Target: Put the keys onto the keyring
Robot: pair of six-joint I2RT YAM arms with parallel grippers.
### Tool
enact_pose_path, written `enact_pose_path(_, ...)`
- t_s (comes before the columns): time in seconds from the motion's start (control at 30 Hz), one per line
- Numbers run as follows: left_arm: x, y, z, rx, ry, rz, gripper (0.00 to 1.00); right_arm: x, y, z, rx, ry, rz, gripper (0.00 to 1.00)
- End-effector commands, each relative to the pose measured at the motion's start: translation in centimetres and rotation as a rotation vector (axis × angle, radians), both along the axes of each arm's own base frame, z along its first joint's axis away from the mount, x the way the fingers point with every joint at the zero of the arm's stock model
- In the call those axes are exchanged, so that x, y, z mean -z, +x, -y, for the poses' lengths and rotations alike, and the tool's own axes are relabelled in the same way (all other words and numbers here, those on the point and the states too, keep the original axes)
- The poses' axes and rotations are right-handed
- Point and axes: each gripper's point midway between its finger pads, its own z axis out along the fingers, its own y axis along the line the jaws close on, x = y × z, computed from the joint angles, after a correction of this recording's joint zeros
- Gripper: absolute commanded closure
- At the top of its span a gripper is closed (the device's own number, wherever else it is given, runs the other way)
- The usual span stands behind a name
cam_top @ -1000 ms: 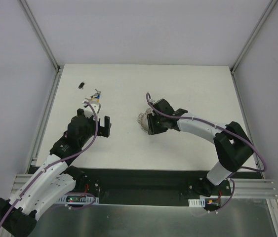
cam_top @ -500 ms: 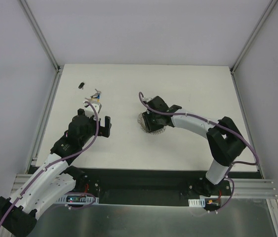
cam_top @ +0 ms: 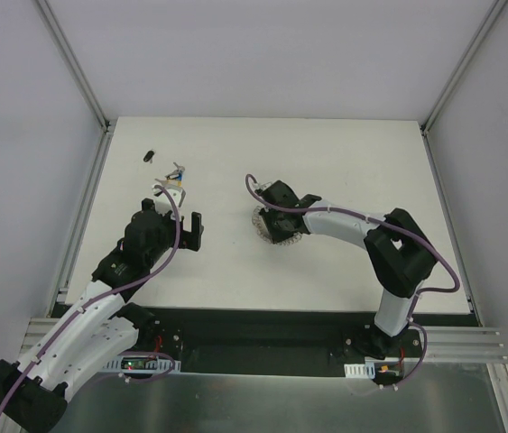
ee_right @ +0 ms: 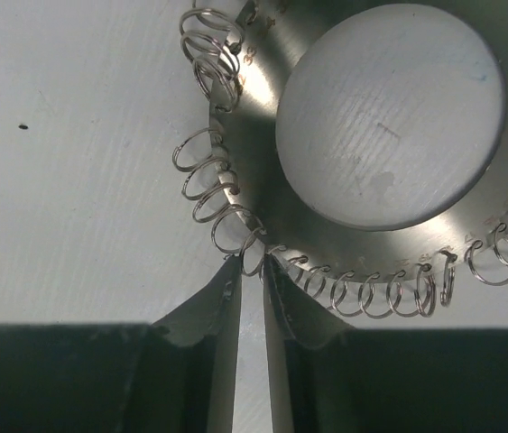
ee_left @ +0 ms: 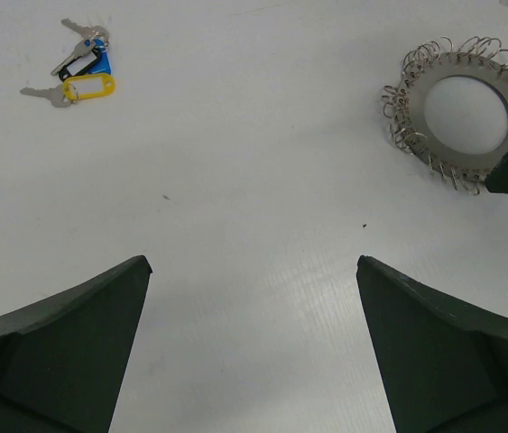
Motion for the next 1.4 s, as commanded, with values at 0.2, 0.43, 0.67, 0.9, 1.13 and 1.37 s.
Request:
enact_pose_path(0.2, -1.0, 0.1, -0.1, -0.009, -0.028, 0.027, 0.01, -0.7, 1.5, -0.8, -0.007, -0.024, 0.064, 0.86)
enact_pose_path(0.43, -1.0, 0.1, 0.0, -0.005, -0.03, 0.027, 0.01, -0.7, 1.5, -1.0, -0.009, -0.034, 0.061, 0.79)
enact_pose_path(0.67, -1.0, 0.1, 0.0, -0.003, -0.03, 0.027, 0.01, -1.5, 1.6, -1.0, 0.012, -0.039, 0.077, 0.71)
enact_pose_path(0.9, -1.1, 0.0, 0.1, 0.002, -0.034, 0.029, 0.01, -1.5, 1.7, -0.8, 0.058, -0.06, 0.077, 0.71)
enact_pose_path(1.13, -1.1, -0.1, 0.2, 0.006, -0.038, 0.03, 0.01, -0.4, 1.4, -0.3, 0.074, -0.091, 0.056, 0.75)
enact_pose_path(1.37, -1.2, -0.1, 0.2, 0.007, -0.04, 0.033, 0.01, -0.6, 1.4, -0.3, 0.07, -0.096, 0.062, 0.9)
